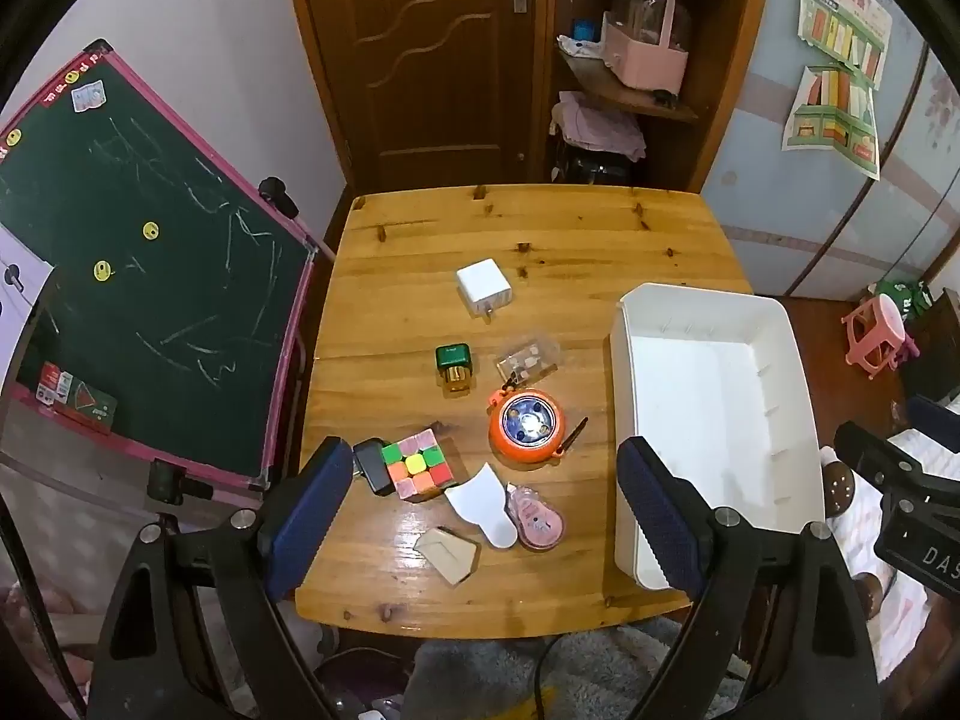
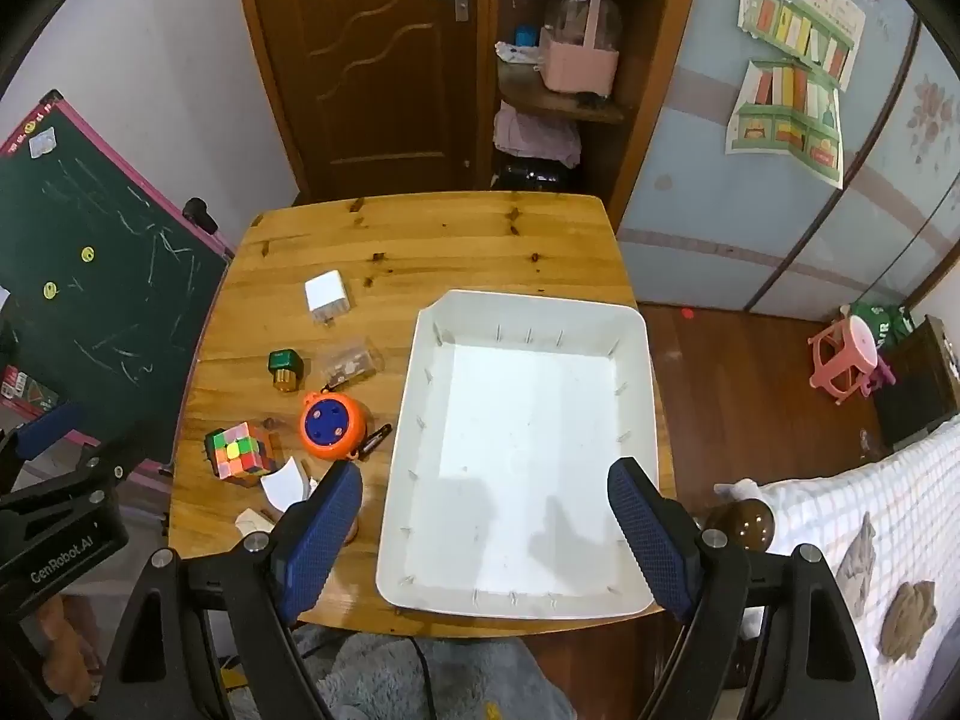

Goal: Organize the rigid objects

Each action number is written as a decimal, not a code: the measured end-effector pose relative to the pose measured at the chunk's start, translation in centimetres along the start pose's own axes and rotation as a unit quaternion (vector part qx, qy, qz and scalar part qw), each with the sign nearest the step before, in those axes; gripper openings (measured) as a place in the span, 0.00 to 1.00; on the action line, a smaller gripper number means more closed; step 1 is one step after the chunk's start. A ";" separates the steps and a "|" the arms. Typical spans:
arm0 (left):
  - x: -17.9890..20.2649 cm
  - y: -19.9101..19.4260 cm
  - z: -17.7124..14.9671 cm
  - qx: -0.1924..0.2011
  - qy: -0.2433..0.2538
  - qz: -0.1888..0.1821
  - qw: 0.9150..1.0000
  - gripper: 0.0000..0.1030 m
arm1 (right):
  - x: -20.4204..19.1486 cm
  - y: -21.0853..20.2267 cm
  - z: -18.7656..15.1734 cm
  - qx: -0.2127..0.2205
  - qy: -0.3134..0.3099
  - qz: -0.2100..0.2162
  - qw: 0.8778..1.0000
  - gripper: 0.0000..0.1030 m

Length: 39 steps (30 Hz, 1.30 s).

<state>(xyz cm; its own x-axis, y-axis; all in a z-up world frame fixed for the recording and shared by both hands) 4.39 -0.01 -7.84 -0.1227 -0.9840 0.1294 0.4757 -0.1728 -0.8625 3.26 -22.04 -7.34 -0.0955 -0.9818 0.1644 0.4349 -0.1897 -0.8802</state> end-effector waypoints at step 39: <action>0.8 0.7 0.3 -0.015 0.010 -0.006 1.000 0.89 | 1.1 0.8 0.1 -0.018 0.002 -0.005 1.000 0.79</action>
<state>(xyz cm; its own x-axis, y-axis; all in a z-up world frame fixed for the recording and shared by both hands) 4.92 -0.95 -8.22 -0.1457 -0.9807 0.1301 0.4481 -0.1827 -0.8751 3.62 -23.23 -7.80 -0.1033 -0.9799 0.1707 0.4011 -0.1981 -0.8944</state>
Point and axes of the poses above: each gripper's, at about its wrist camera, not at the fingertips, and y roughly the way its jaws point, x to its right, z to its top, the point moved 9 cm from there along y, roughly the way its jaws point, and after that the axes turned 10 degrees about -z, right-handed, at the moved point
